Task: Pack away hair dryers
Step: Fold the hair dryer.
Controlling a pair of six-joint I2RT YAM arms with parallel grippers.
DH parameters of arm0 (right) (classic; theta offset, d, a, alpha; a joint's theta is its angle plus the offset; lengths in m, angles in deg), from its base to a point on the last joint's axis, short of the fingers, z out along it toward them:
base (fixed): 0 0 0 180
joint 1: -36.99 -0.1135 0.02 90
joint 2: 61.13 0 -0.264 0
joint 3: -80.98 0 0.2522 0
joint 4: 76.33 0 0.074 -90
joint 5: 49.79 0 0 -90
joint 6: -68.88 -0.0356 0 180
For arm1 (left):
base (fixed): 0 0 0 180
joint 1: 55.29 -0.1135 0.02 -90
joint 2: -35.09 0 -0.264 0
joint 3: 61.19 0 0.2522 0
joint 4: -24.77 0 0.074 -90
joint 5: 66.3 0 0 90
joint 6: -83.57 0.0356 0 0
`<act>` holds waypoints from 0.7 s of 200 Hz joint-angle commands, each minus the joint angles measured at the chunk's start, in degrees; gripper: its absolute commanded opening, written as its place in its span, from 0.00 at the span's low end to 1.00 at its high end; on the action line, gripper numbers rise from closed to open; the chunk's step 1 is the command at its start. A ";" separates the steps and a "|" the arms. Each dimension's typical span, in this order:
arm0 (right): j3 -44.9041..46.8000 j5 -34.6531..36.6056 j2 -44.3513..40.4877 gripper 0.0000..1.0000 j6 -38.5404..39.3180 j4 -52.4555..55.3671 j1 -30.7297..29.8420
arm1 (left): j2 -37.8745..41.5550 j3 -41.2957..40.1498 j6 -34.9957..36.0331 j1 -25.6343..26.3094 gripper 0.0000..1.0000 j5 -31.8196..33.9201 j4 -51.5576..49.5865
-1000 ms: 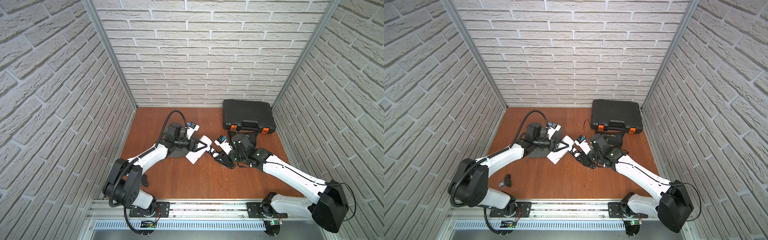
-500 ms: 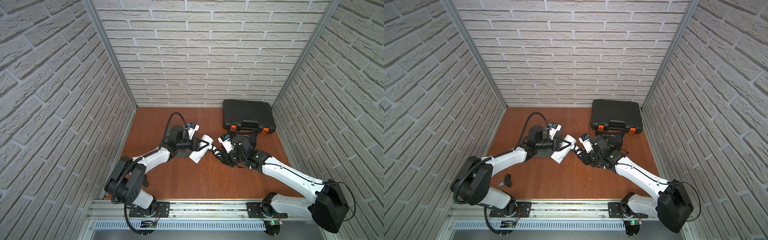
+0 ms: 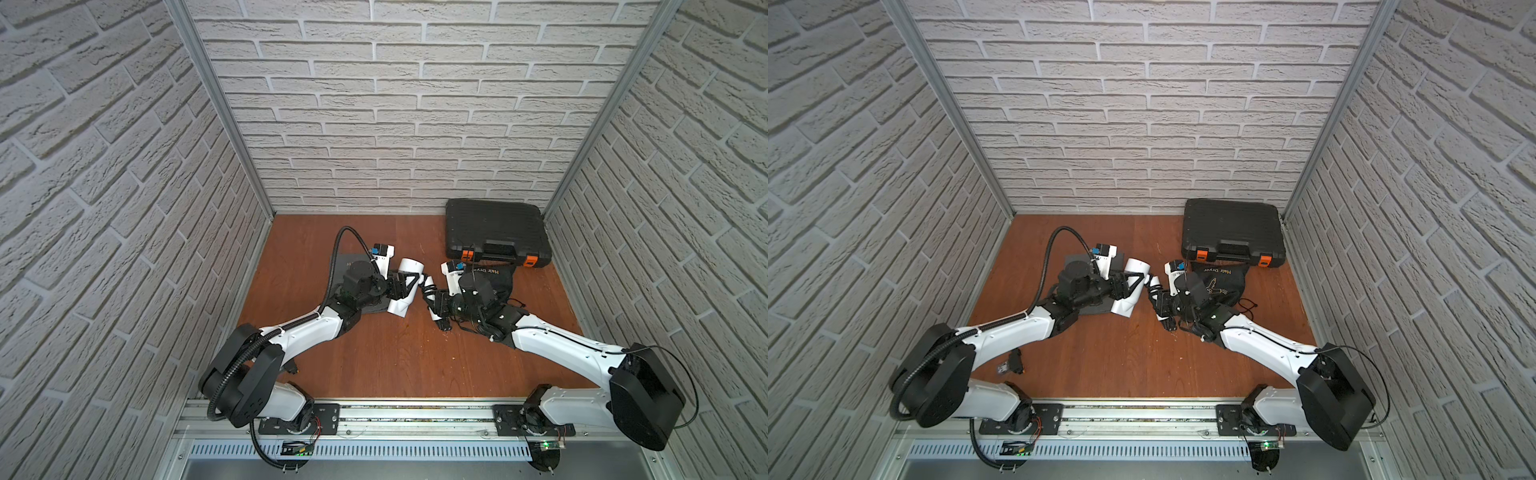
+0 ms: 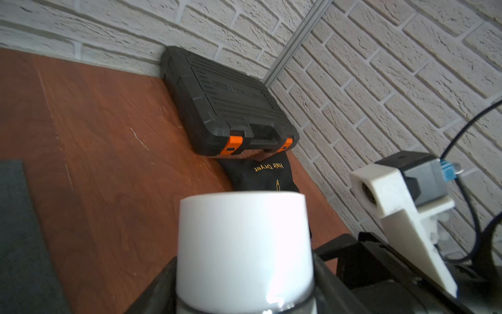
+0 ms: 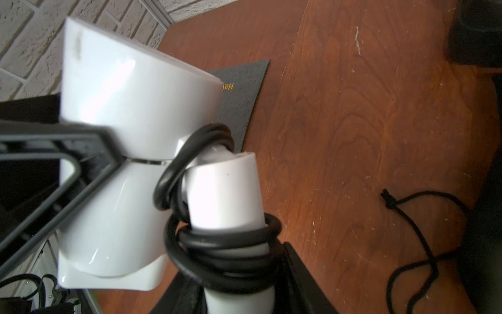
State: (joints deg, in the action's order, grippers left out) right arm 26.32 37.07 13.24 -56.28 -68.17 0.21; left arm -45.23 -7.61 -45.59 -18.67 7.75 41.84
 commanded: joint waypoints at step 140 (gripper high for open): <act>-4.83 -8.16 6.54 0.03 -23.98 -37.05 -10.40 | 3.56 -6.16 3.74 10.24 0.00 21.66 15.99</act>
State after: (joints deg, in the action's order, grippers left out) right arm 26.29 41.20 21.90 -72.43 -82.34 -4.27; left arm -41.53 -12.97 -40.54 -11.91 30.63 46.67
